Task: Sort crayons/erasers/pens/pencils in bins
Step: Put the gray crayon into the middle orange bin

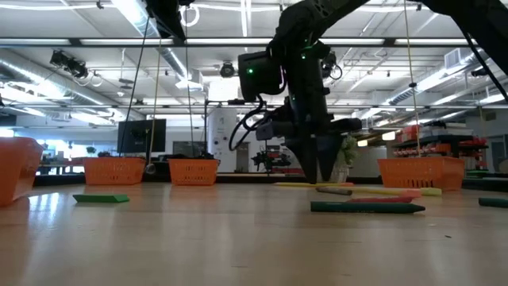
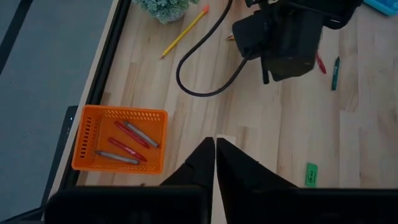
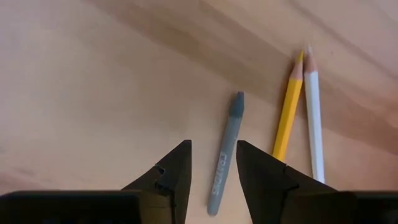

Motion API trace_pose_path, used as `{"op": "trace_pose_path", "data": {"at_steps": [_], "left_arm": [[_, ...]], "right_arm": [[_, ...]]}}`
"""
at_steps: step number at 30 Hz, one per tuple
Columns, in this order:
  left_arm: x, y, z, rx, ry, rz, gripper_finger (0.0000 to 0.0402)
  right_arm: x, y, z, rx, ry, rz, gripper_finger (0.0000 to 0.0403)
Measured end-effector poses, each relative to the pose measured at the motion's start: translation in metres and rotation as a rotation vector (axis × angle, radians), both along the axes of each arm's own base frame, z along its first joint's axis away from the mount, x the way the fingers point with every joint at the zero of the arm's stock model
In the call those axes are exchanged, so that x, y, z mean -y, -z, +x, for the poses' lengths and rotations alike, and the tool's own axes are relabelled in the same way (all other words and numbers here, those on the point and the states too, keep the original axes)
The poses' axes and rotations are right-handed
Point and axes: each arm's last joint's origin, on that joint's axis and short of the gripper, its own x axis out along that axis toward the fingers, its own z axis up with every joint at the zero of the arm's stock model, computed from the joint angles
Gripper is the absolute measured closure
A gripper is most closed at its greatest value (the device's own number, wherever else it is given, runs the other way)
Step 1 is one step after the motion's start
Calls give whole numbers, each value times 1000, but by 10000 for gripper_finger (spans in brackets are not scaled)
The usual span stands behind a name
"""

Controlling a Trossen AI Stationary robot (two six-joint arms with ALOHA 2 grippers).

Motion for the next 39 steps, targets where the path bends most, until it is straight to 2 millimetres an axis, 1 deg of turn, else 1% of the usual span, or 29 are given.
{"op": "trace_pose_path", "data": {"at_steps": [6, 13, 17, 23, 30, 39], "left_arm": [[0, 0, 0, 0, -1, 0, 384], [0, 0, 0, 0, 0, 0, 393], [0, 0, 0, 0, -1, 0, 381], [0, 0, 0, 0, -1, -1, 377], [0, 0, 0, 1, -12, -8, 392], [0, 0, 0, 2, -16, -11, 376]], "right_arm": [[5, 13, -6, -7, 22, 51, 270], [5, 13, -6, 5, 4, 54, 270], [5, 14, -6, 6, -11, 47, 272], [6, 24, -11, 25, -5, 91, 294], [6, 26, -11, 32, -26, 96, 315], [8, 27, -10, 32, -31, 93, 335]]}}
